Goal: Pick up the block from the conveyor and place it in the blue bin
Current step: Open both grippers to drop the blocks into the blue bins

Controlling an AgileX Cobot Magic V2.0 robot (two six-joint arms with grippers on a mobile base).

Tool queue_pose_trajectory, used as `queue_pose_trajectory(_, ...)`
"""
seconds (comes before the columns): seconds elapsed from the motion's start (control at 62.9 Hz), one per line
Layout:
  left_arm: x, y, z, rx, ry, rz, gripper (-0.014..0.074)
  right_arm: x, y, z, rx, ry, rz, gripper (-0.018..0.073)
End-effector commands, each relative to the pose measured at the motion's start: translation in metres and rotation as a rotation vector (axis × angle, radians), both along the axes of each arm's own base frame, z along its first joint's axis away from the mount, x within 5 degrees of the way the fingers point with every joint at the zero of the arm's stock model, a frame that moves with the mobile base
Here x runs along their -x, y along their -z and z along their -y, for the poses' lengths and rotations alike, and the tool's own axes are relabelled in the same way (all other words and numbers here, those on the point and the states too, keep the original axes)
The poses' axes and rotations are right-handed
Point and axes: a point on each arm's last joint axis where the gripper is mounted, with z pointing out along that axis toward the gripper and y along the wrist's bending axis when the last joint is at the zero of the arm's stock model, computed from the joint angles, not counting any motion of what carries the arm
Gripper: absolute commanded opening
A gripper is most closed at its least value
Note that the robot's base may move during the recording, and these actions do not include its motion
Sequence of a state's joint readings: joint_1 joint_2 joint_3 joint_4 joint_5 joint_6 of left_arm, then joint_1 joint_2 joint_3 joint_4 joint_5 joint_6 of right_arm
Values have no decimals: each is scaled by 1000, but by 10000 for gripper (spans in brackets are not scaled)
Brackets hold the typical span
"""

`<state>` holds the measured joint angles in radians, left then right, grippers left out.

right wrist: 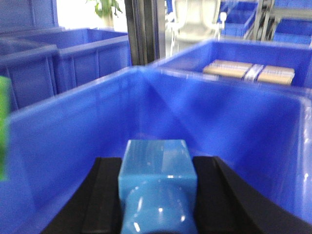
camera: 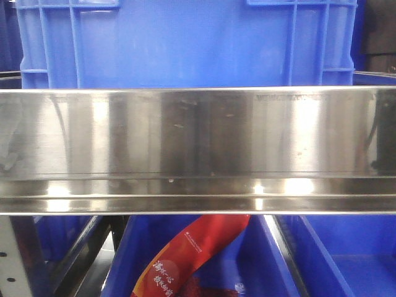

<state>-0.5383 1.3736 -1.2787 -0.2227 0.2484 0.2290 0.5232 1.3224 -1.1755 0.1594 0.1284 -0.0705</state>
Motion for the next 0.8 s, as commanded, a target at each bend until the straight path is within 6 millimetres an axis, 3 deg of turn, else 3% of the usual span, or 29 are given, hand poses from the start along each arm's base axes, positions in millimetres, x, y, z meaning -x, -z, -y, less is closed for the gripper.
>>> queue_pose_trajectory(0.0, -4, 0, 5, 19, 1, 12, 158, -1, -6, 0, -12, 3, 35, -62)
queue_pose_trajectory(0.08, -5, 0, 5, 24, 1, 6, 322, -1, -6, 1, -10, 4, 31, 108)
queue_pose_trajectory(0.143, -5, 0, 5, 32, 0, 1, 383, -2, -4, 0, -7, 4, 25, 303)
queue_pose_trajectory(0.223, -5, 0, 5, 32, 0, 2, 389, -2, -3, 0, -5, 5, 23, 466)
queue_pose_trajectory(0.302, -4, -1, 4, 34, -3, 5, 367, -2, -4, 1, -4, 5, 30, 512)
queue_pose_trajectory(0.382, 1, -9, 0, 46, -4, 25, 296, 4, -12, 4, -14, 5, 50, 465)
queue_pose_trajectory(0.477, 13, -21, -6, 64, -1, 55, 118, 17, -24, 11, -23, 1, 72, 304)
queue_pose_trajectory(0.509, 16, -26, -11, 67, -8, 69, 26, 23, -29, 15, -28, 2, 80, 161)
queue_pose_trajectory(0.572, 18, -32, -19, 75, -25, 84, -113, 26, -35, 20, -33, 11, 107, -26)
queue_pose_trajectory(0.604, 19, -34, -23, 84, -37, 88, -111, 26, -38, 23, -34, 24, 132, -143)
queue_pose_trajectory(0.779, 27, -46, -58, 180, -129, 23, -111, 27, -45, 64, 1, 154, 115, -162)
